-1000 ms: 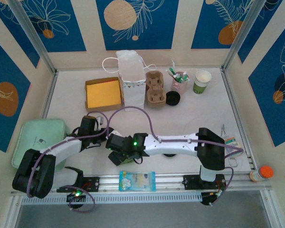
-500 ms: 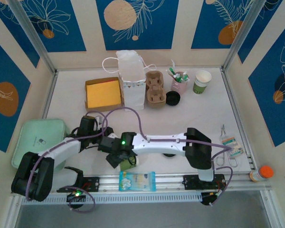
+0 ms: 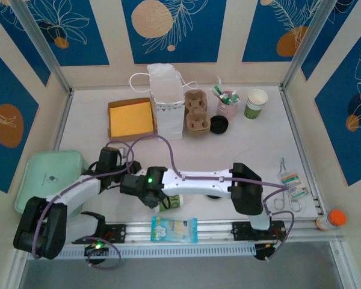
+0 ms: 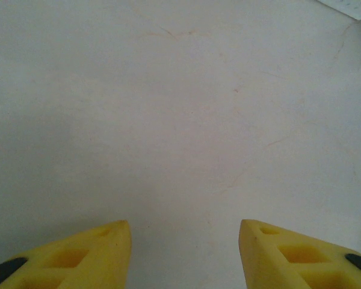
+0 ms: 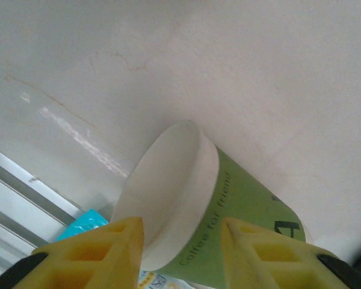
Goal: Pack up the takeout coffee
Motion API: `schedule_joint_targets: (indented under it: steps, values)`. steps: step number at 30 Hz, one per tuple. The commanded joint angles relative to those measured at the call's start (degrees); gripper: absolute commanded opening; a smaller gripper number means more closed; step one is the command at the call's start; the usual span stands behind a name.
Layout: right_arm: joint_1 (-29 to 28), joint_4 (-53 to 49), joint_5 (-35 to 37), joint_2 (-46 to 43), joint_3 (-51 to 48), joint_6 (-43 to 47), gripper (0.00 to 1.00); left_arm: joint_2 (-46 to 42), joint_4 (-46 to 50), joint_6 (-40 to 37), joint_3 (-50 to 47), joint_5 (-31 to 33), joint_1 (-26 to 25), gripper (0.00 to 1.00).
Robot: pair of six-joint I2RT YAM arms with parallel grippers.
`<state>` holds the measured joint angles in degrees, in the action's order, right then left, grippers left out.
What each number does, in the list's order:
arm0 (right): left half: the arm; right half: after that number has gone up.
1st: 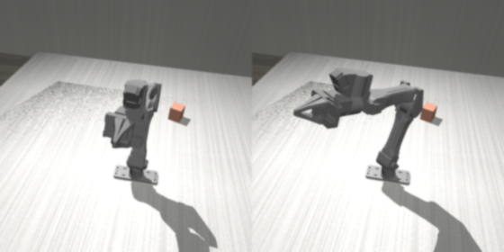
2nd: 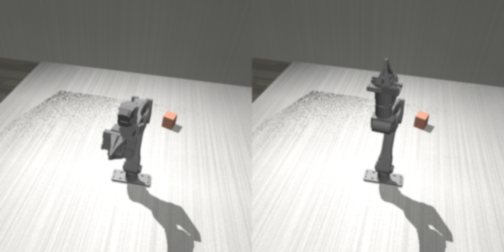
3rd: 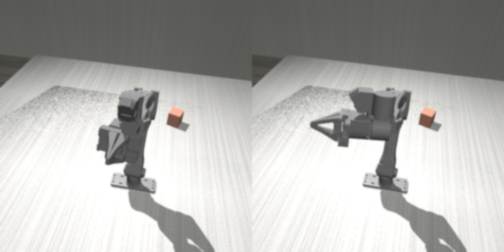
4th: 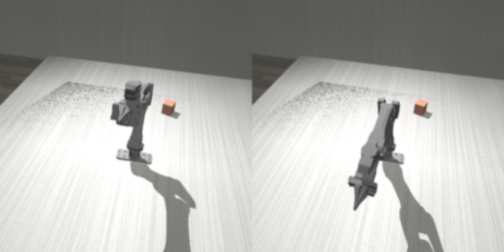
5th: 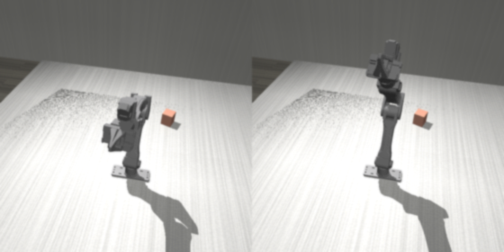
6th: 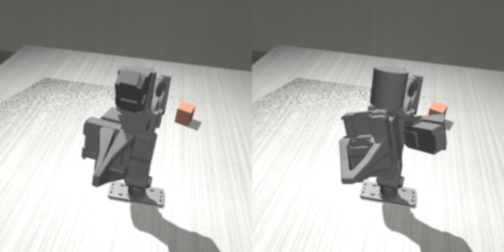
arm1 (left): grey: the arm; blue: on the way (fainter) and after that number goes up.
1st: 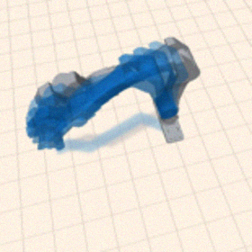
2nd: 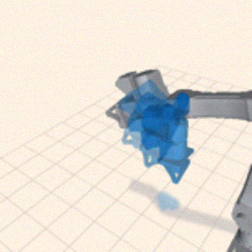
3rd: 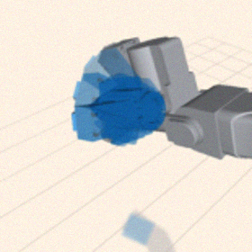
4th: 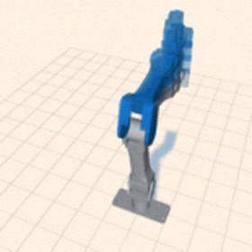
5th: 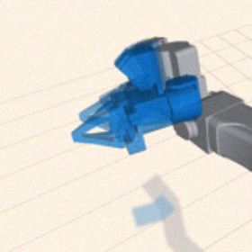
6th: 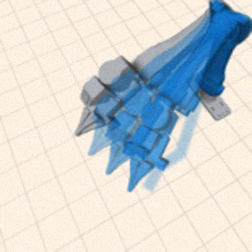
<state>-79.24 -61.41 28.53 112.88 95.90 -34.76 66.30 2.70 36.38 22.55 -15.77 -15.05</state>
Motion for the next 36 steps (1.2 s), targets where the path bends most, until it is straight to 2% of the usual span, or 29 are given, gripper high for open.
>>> schedule_joint_targets:
  steps: [1, 7, 9, 16, 24, 36]
  values:
    - [-0.5, -5.1, 1.6, 1.9, 2.0, 0.2, 0.38, -1.1, 1.8, -1.4, 0.9, 0.9, 0.9, 0.51]
    - [-0.6, -7.2, 1.7, 4.1, 5.0, 0.9, 0.51, -1.8, 2.7, -1.6, 1.3, 1.7, 1.1, 0.51]
    - [-0.8, -8.7, 2.3, 5.1, 6.1, 0.9, 0.52, -2.0, 3.1, -1.5, 1.4, 2.3, 1.2, 0.51]
    - [-1.4, -13.3, 5.2, 7.8, 9.5, 0.6, 0.35, -3.2, 3.7, -1.5, 1.4, 2.9, 2.2, 0.51]
    - [-2.1, -18.3, 6.9, 11.4, 13.5, 1.3, 0.34, -4.2, 4.2, -1.8, 0.8, 3.1, 3.0, 0.51]
    - [-2.5, -21.3, 9.3, 13.8, 16.3, 2.4, 0.11, -6.3, 4.7, -1.5, 0.7, 3.8, 3.7, 0.50]
